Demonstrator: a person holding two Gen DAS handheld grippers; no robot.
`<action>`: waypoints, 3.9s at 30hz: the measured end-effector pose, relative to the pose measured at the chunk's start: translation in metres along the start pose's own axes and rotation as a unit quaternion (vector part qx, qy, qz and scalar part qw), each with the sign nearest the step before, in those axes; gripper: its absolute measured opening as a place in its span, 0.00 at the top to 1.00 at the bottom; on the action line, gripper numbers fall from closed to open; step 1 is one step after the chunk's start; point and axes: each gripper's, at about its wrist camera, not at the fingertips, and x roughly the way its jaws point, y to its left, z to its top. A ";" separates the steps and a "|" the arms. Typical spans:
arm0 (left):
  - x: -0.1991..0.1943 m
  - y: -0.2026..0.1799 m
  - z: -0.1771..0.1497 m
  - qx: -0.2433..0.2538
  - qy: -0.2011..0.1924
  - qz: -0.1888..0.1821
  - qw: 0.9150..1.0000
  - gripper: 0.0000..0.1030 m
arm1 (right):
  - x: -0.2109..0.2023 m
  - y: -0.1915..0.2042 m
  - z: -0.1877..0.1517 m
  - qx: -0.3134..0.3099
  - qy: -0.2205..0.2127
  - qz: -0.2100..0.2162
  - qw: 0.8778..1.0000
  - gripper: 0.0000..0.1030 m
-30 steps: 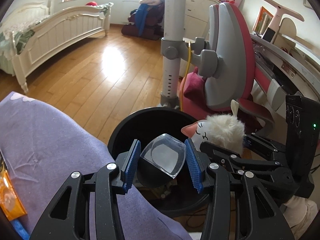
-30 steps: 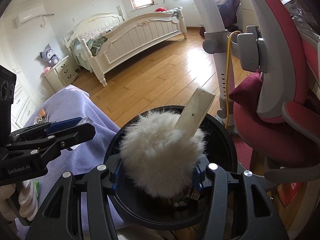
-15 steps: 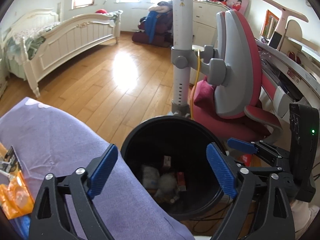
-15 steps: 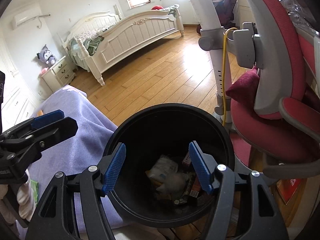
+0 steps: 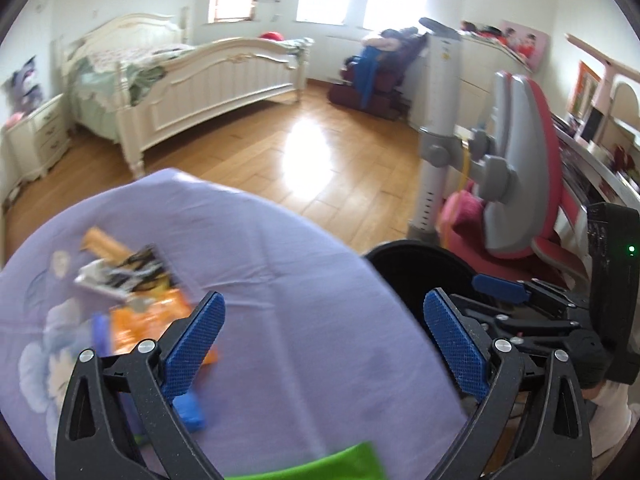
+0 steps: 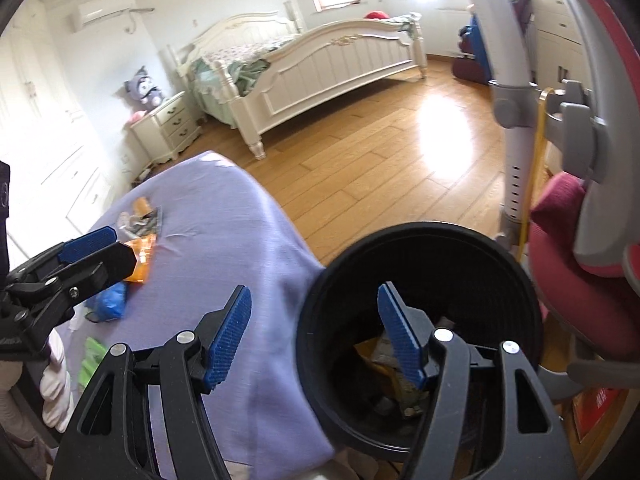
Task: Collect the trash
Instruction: 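Grasp the orange wrapper with the right tool while the left tool grasps the blue strip, then carry the orange wrapper and blue strip to the bin and release both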
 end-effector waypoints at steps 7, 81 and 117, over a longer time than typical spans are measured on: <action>-0.034 0.091 -0.017 -0.067 -0.010 0.066 0.996 0.08 | 0.013 0.052 0.014 -0.033 0.011 0.059 0.998 0.36; 0.069 -0.091 0.021 0.003 0.031 -0.173 0.984 0.84 | -0.037 -0.041 -0.002 -0.013 -0.061 -0.117 0.991 0.81; 0.098 -0.131 0.011 0.051 0.051 -0.140 0.988 0.35 | -0.024 -0.077 -0.022 0.016 -0.031 -0.137 0.990 0.43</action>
